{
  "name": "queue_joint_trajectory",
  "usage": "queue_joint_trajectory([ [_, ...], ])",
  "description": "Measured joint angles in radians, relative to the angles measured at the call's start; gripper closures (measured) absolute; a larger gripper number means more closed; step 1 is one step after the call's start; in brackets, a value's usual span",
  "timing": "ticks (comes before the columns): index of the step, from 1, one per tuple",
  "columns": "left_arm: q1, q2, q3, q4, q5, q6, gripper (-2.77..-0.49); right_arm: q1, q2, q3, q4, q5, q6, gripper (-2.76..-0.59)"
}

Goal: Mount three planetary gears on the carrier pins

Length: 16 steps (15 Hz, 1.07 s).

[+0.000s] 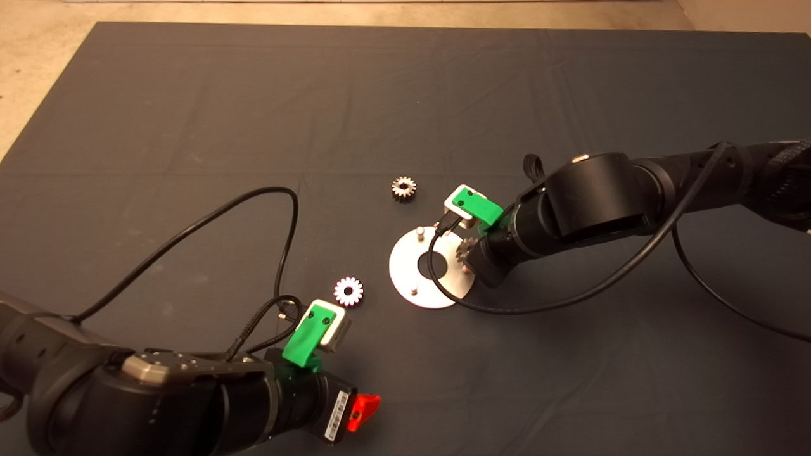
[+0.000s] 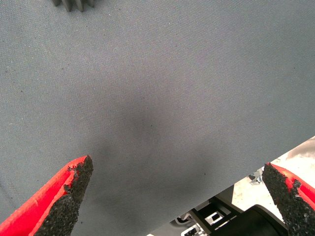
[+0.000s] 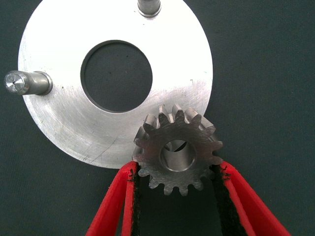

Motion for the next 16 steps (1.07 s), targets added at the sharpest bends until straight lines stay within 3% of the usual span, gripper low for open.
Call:
queue_joint_trajectory([
  [13, 0.0, 0.0, 0.0, 0.0, 0.0, 0.0, -2.48, -0.001, 0.0, 0.021, 0.005, 0.001, -0.001, -0.86],
  [16, 0.0, 0.0, 0.0, 0.0, 0.0, 0.0, -2.48, -0.016, -0.005, 0.022, 0.007, 0.001, -0.007, -0.86],
])
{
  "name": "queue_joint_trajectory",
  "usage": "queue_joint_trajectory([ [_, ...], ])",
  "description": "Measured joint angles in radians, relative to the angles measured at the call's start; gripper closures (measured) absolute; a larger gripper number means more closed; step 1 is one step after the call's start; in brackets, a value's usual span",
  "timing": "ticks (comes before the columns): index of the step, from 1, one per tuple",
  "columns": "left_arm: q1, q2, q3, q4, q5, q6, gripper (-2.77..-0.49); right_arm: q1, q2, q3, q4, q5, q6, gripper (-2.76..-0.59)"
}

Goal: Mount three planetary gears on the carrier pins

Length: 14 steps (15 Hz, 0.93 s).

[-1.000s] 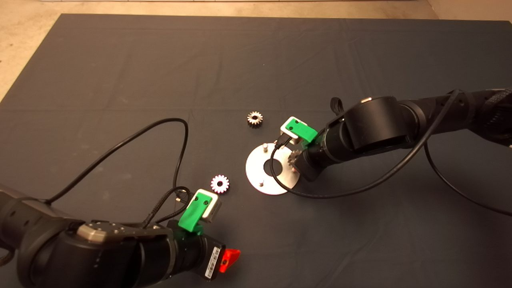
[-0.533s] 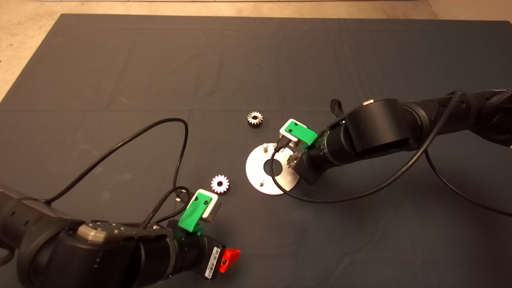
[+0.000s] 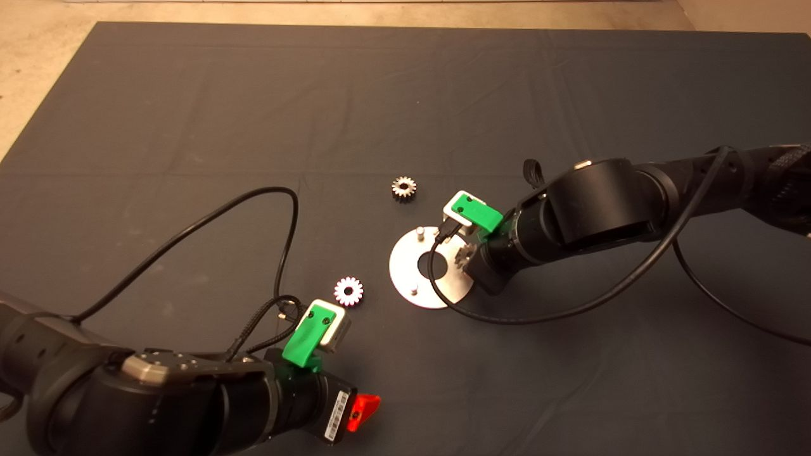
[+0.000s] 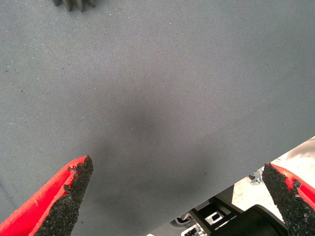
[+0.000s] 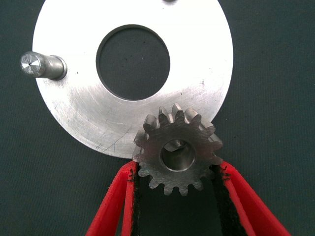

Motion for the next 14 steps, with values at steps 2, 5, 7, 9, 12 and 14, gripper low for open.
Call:
queue_joint_trajectory([
  [2, 0.0, 0.0, 0.0, 0.0, 0.0, 0.0, -2.48, 0.0, 0.0, 0.0, 0.0, -0.001, -0.001, -0.86],
  [5, 0.0, 0.0, 0.0, 0.0, 0.0, 0.0, -2.48, -0.001, 0.003, 0.0, 0.0, 0.0, -0.003, -0.86],
  [7, 0.0, 0.0, 0.0, 0.0, 0.0, 0.0, -2.48, -0.001, 0.003, 0.0, 0.0, -0.001, -0.004, -0.86],
  [9, 0.0, 0.0, 0.0, 0.0, 0.0, 0.0, -2.48, -0.001, 0.003, 0.0, 0.0, -0.002, -0.004, -0.86],
  [12, 0.0, 0.0, 0.0, 0.0, 0.0, 0.0, -2.48, -0.001, 0.003, -0.014, 0.0, -0.001, -0.004, -0.86],
  [14, 0.0, 0.0, 0.0, 0.0, 0.0, 0.0, -2.48, -0.001, 0.003, -0.021, 0.001, 0.001, -0.004, -0.86],
])
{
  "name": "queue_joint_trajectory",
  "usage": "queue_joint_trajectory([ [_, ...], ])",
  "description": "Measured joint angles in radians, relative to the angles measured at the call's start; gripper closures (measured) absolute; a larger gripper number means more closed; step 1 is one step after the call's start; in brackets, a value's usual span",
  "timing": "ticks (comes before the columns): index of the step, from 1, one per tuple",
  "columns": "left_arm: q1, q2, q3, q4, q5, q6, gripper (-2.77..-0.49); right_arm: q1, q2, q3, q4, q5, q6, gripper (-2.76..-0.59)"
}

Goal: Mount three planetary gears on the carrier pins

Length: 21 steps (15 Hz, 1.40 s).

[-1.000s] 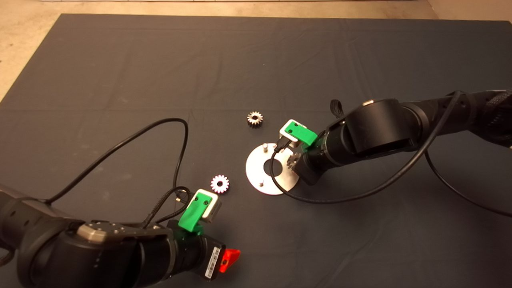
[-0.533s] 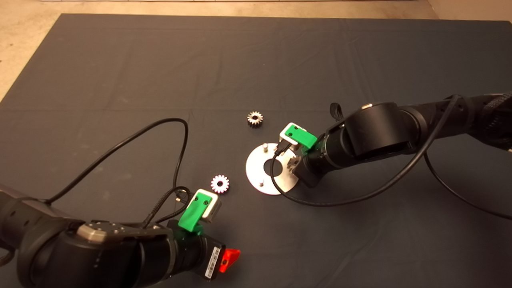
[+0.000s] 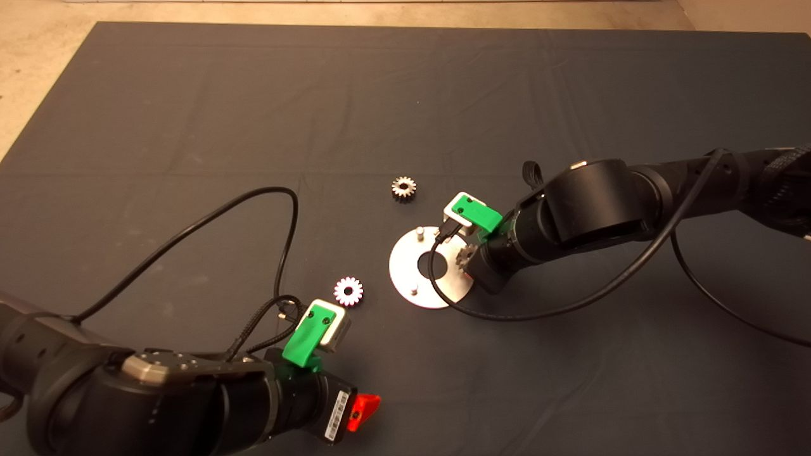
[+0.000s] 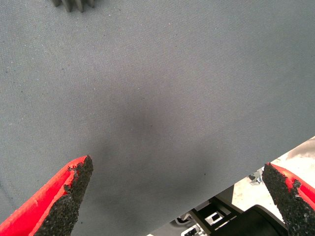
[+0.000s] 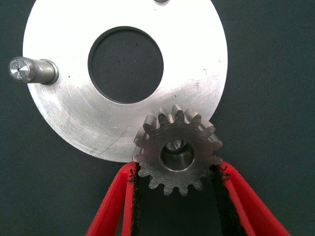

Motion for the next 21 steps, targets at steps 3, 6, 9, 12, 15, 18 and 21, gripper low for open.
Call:
queue_joint_trajectory([
  [3, 0.0, 0.0, 0.0, 0.0, 0.0, 0.0, -2.48, 0.0, 0.0, -0.001, 0.0, 0.001, 0.0, -0.86],
  [6, 0.0, -0.001, 0.0, 0.0, 0.0, 0.0, -2.48, 0.0, 0.0, -0.004, 0.0, 0.002, 0.0, -0.86],
  [9, 0.0, -0.003, 0.0, 0.0, 0.0, 0.0, -2.48, 0.0, 0.0, -0.005, 0.0, 0.002, 0.0, -0.86],
  [12, 0.0, -0.003, 0.0, 0.0, 0.0, 0.0, -2.48, -0.013, 0.0, -0.011, -0.001, 0.003, 0.0, -0.86],
  [15, 0.0, -0.003, 0.0, 0.0, 0.0, 0.0, -2.48, -0.024, 0.0, -0.014, -0.002, 0.001, 0.0, -0.86],
  [18, 0.0, -0.003, 0.0, 0.0, 0.0, 0.0, -2.48, -0.028, 0.0, -0.014, -0.002, 0.002, 0.0, -0.87],
  [21, 0.0, -0.003, 0.0, 0.0, 0.0, 0.0, -2.48, -0.028, 0.0, -0.014, -0.002, 0.001, 0.0, -0.87],
])
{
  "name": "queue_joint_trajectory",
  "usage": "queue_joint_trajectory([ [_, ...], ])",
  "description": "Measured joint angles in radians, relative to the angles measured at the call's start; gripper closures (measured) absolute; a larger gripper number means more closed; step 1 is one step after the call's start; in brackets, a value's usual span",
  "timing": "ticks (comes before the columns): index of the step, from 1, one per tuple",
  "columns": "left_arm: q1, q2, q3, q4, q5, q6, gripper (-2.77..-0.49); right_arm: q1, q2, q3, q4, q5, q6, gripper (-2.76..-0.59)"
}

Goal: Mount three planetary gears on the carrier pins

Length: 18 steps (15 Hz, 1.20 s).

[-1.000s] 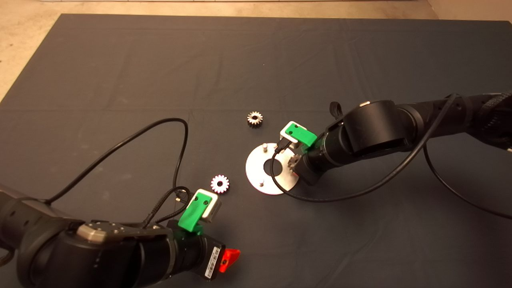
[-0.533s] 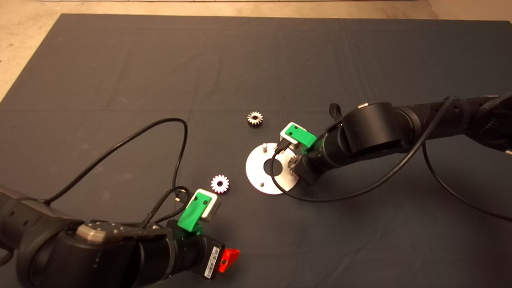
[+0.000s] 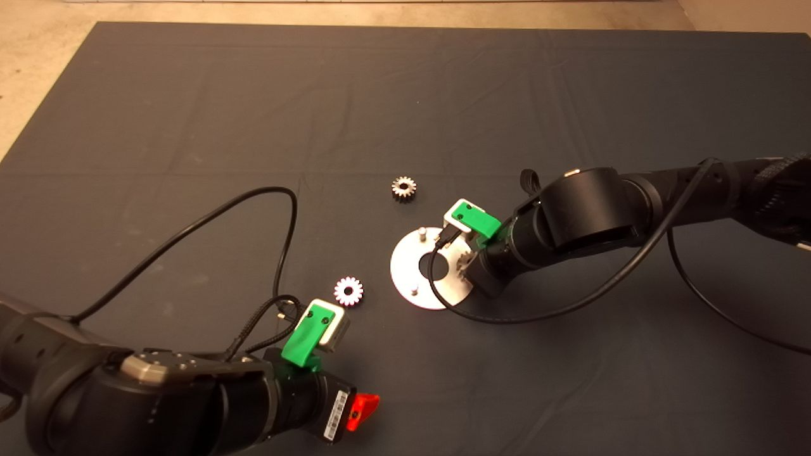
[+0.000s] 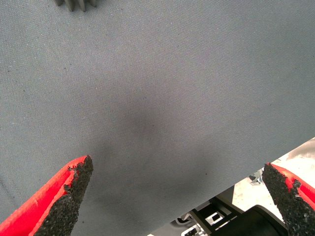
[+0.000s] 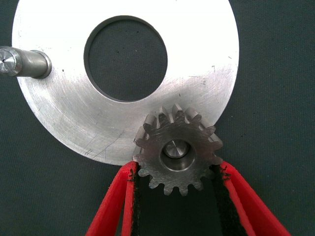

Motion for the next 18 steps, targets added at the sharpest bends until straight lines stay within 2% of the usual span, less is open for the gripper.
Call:
queue_joint_trajectory([
  [5, 0.0, 0.0, 0.0, 0.0, 0.0, 0.0, -2.48, 0.0, 0.0, 0.0, 0.0, 0.0, 0.0, -0.96],
  [9, 0.0, 0.0, 0.0, 0.0, 0.0, 0.0, -2.48, 0.001, 0.0, 0.0, 0.0, 0.0, 0.0, -1.15],
  [11, 0.0, 0.0, 0.0, 0.0, 0.0, 0.0, -2.48, 0.001, 0.0, 0.0, 0.0, -0.009, 0.0, -1.3],
  [14, 0.0, 0.0, 0.0, 0.0, 0.0, 0.0, -2.48, 0.001, 0.0, 0.0, 0.0, -0.01, 0.0, -1.34],
  [15, 0.0, 0.0, 0.0, 0.0, 0.0, 0.0, -2.48, 0.001, 0.0, 0.0, 0.0, -0.01, 0.0, -1.46],
  [18, 0.0, 0.0, 0.0, 0.0, 0.0, 0.0, -2.48, 0.0, 0.0, 0.0, 0.0, -0.011, 0.001, -1.63],
])
